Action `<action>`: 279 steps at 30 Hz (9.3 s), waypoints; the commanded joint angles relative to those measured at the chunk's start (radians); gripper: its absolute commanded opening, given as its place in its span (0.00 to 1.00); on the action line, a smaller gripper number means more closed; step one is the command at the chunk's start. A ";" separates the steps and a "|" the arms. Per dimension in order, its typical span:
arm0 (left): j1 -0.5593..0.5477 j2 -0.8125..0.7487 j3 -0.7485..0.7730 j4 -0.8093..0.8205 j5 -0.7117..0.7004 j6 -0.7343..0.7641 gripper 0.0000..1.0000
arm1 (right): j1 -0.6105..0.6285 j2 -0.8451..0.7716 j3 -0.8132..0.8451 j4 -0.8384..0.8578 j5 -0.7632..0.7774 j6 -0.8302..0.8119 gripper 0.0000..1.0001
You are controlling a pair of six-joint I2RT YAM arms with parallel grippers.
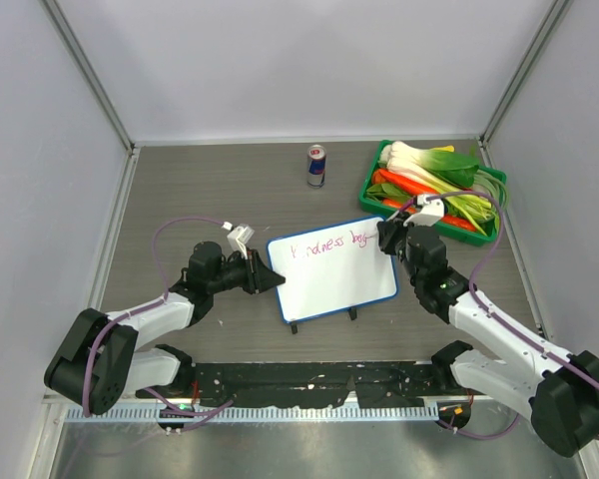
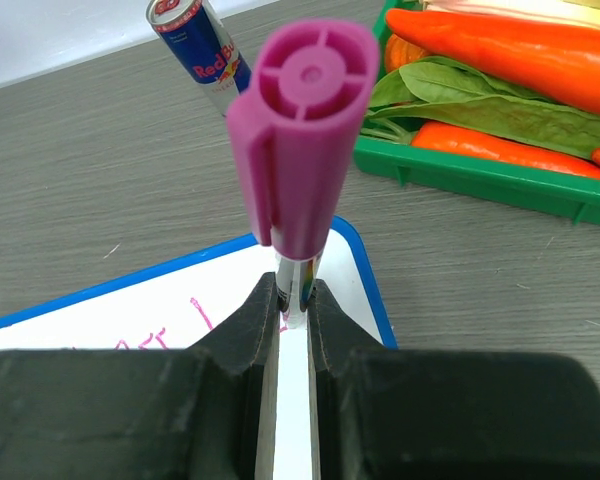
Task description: Write a sentence on the whiteboard
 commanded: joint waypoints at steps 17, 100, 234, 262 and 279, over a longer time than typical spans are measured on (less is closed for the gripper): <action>-0.010 0.018 0.015 -0.027 -0.017 0.063 0.00 | -0.006 0.029 0.034 0.045 -0.051 -0.004 0.01; -0.012 0.019 0.016 -0.028 -0.015 0.063 0.00 | -0.013 -0.036 0.023 0.028 0.088 -0.009 0.01; -0.013 0.022 0.018 -0.028 -0.014 0.063 0.00 | -0.015 -0.062 -0.011 -0.047 0.094 -0.014 0.01; -0.013 0.024 0.018 -0.028 -0.014 0.063 0.00 | -0.015 -0.120 0.006 -0.044 0.014 0.012 0.01; -0.013 0.022 0.018 -0.028 -0.017 0.064 0.00 | -0.015 -0.335 0.038 -0.122 0.008 0.020 0.01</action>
